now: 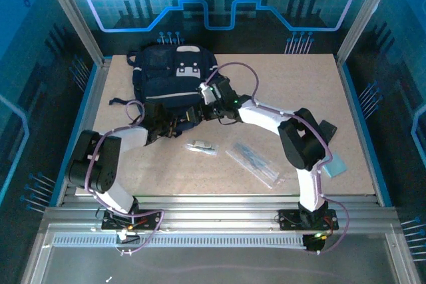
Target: Pack books, pencil case, and school supplies into a backpack
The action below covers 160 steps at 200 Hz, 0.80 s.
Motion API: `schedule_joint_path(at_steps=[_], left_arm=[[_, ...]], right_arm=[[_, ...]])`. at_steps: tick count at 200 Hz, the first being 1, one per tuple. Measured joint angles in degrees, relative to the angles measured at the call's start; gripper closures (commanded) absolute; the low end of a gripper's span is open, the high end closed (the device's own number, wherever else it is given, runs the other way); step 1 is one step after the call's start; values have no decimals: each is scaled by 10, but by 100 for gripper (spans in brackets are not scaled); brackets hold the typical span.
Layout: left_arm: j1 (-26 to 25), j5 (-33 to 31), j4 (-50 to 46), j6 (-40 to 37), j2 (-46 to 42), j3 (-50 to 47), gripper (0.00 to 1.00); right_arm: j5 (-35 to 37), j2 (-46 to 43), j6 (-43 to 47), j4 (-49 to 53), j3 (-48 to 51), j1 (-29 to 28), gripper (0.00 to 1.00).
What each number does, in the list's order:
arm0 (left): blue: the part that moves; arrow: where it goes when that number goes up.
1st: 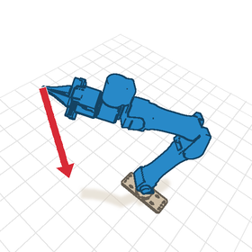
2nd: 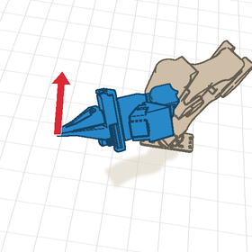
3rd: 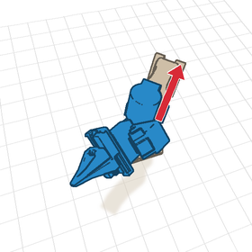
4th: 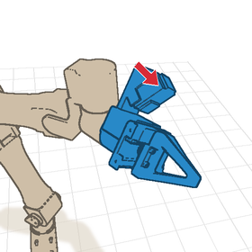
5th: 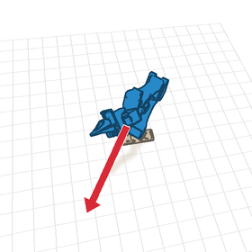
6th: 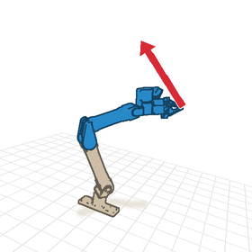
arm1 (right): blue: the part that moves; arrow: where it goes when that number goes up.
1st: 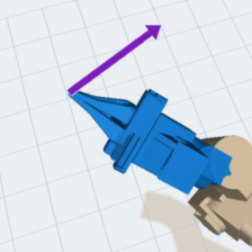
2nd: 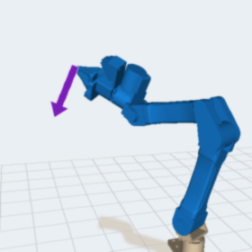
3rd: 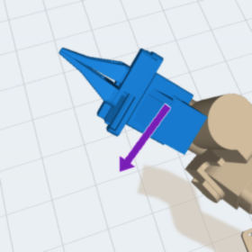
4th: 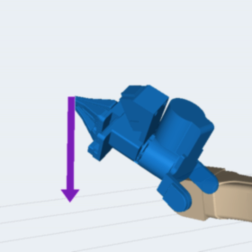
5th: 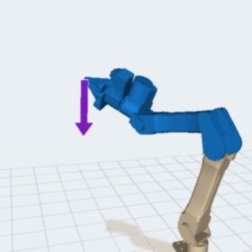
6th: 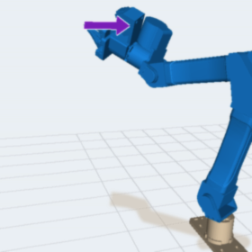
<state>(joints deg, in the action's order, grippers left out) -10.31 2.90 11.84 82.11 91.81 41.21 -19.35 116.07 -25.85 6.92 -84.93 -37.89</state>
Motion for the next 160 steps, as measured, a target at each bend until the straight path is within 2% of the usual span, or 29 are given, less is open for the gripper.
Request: schedule_joint_path(at_steps=[55, 116, 160], left_arm=[[0, 2, -33, 0, -81, -1, 100], [0, 2, -43, 1, -85, -2, 100], [0, 0, -43, 1, -86, -5, 100]], right_arm=[[-31, 37, 18, -4, -28, -6, 36], [-63, 73, 25, -3, -66, -6, 31], [-91, 76, 19, -9, -68, -2, 36]])
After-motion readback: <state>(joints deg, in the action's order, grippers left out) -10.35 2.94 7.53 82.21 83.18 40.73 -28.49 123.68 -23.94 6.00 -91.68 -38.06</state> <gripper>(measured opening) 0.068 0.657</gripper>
